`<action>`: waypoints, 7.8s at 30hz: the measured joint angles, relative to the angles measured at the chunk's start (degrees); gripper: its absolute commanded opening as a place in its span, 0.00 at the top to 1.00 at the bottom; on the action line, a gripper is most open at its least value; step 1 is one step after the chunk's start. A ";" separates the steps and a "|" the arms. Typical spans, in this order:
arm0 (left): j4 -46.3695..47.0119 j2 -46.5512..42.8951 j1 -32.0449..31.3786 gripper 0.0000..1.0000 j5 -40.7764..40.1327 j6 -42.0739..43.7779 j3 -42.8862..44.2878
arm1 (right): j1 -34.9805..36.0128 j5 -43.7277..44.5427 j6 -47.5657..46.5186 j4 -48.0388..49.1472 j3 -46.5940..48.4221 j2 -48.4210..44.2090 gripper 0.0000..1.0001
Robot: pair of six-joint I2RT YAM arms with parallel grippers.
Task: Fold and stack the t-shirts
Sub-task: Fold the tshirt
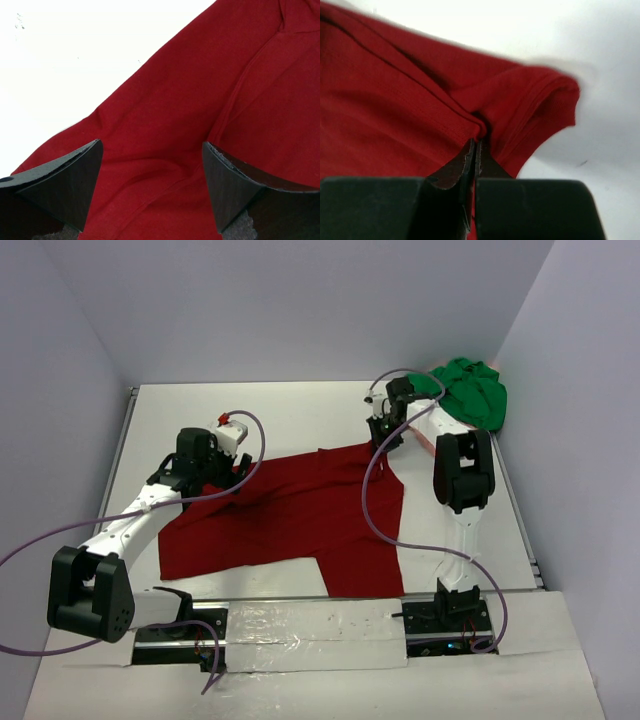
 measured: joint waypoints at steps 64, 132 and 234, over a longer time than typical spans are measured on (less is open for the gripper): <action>-7.13 17.40 2.82 0.14 10.51 3.91 4.09 | 7.78 -8.00 -9.31 -11.41 -12.81 -19.58 0.23; -20.09 -11.04 18.45 0.11 11.78 0.50 6.73 | -1.27 28.33 -3.48 0.24 -4.72 -3.69 1.00; -21.97 14.71 27.89 0.32 4.46 1.73 3.13 | -2.64 5.07 -6.40 3.41 -21.18 -31.71 0.81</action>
